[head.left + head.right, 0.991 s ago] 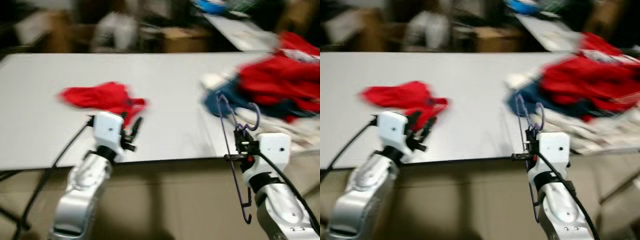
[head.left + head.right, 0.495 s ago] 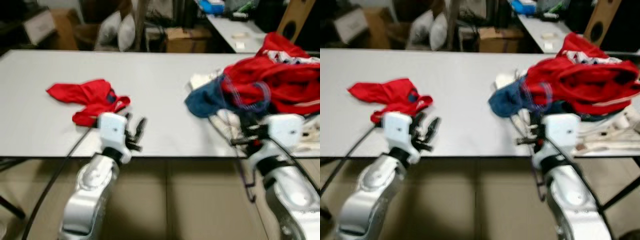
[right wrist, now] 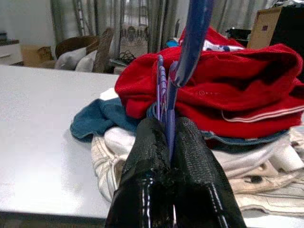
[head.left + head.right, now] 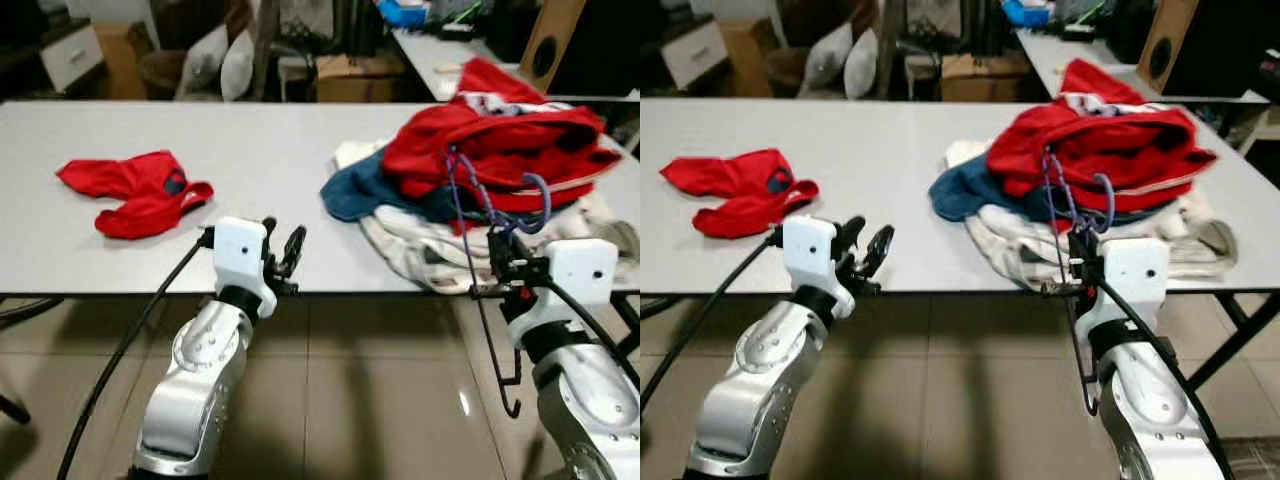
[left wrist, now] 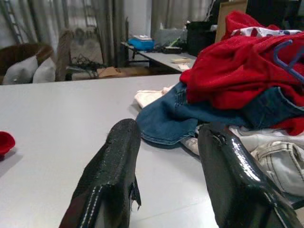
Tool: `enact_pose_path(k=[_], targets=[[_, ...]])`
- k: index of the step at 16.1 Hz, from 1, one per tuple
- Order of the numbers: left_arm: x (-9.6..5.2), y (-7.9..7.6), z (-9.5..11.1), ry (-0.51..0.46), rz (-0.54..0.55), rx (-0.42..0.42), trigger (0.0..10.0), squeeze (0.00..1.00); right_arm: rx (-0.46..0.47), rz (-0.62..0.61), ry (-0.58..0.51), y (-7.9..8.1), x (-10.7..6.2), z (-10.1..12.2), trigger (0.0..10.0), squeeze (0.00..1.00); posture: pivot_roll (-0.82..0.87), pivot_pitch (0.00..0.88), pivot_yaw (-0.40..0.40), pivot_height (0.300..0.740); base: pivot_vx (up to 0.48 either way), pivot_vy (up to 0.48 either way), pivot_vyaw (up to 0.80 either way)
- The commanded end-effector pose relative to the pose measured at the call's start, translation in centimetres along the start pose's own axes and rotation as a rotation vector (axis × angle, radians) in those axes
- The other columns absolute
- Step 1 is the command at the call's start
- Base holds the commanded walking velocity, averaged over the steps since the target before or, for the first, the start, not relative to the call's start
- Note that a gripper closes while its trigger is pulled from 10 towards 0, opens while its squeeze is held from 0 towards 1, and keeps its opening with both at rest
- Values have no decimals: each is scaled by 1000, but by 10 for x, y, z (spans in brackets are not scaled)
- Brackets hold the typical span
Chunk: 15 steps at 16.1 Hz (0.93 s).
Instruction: Hang hanger
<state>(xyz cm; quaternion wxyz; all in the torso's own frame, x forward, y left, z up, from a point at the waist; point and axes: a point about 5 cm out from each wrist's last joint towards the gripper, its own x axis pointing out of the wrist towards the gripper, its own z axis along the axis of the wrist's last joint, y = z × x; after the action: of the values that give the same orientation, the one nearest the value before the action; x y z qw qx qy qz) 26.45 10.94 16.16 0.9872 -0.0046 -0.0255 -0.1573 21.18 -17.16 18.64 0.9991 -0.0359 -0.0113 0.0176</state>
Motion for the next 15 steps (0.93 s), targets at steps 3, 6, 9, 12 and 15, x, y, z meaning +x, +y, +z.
enact_pose_path(k=[3,6,9,12,15], targets=[[1,2,0,-2,25,-23,10000,0,0,0,3,-1,-1,1,10000,0,-31,32,16,740,0,-100,0],[5,0,5,-30,-2,-27,10000,0,-3,-15,-3,-4,0,2,10000,0,-34,33,15,740,99,0,-748],[10,-1,8,-41,3,-40,10000,0,-9,-21,-24,-4,2,6,10000,0,-36,33,16,740,359,0,-263],[13,-4,9,-47,0,-48,10000,0,-13,-21,-23,-4,1,6,10000,0,-40,37,17,740,388,0,0],[17,-5,12,-58,-10,-59,10000,0,-11,-20,-13,-4,1,5,10000,0,-40,37,19,740,415,0,-533]])
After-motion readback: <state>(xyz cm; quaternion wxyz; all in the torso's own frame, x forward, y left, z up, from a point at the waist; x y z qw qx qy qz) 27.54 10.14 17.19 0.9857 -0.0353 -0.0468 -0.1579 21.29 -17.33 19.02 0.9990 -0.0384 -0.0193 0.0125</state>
